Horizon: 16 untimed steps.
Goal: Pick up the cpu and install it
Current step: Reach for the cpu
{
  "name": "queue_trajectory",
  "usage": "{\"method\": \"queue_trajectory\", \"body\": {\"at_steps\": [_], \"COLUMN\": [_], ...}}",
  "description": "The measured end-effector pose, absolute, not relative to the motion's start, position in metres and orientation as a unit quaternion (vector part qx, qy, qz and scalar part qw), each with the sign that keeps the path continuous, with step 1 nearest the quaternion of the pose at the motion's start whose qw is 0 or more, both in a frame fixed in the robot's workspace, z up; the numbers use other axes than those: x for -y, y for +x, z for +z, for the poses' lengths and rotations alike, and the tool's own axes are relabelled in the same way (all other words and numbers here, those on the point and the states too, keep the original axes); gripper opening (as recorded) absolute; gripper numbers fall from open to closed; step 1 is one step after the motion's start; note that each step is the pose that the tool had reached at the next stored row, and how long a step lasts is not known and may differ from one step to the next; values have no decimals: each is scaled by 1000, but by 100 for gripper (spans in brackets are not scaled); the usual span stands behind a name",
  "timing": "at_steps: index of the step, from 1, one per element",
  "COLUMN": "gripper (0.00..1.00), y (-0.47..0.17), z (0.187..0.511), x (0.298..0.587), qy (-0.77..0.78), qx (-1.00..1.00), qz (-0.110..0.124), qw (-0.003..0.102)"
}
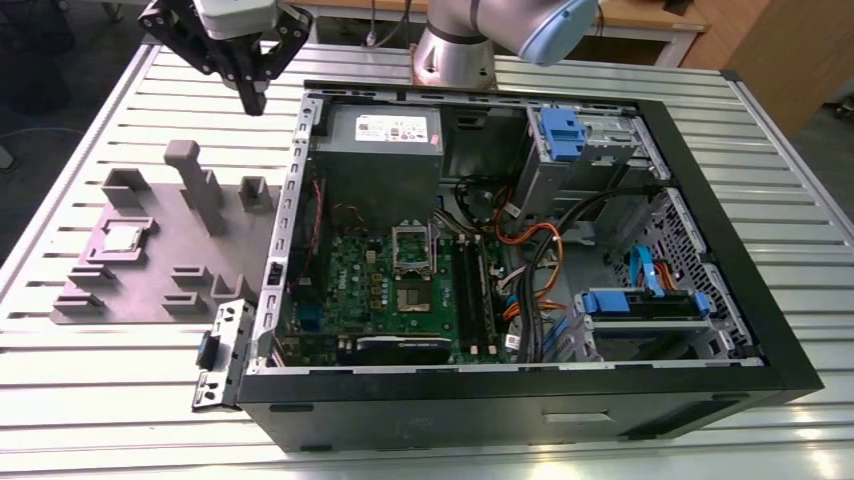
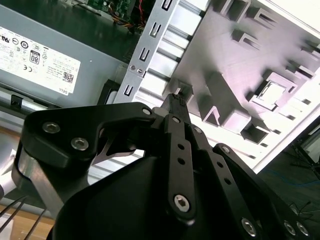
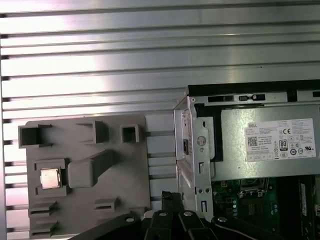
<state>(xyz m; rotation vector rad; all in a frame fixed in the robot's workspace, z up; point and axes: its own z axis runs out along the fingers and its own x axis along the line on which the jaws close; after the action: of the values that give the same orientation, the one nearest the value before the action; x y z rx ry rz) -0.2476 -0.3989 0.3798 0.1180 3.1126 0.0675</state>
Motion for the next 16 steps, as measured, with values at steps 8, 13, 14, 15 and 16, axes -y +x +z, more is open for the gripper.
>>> {"method": "queue_trajectory", "body": {"at_steps": [8,13,14,15,16], "gripper": [11,11,11,11,11], "y": [-253,-264,-266,-268,-270], "z": [380,379,379,379,379], "x": [399,399,399,399,399], "qy": [38,38,38,38,38], "qx": [-999,-999,-999,-999,-999], "qz": [22,22,22,22,22], "qw": [13,13,13,13,13]}}
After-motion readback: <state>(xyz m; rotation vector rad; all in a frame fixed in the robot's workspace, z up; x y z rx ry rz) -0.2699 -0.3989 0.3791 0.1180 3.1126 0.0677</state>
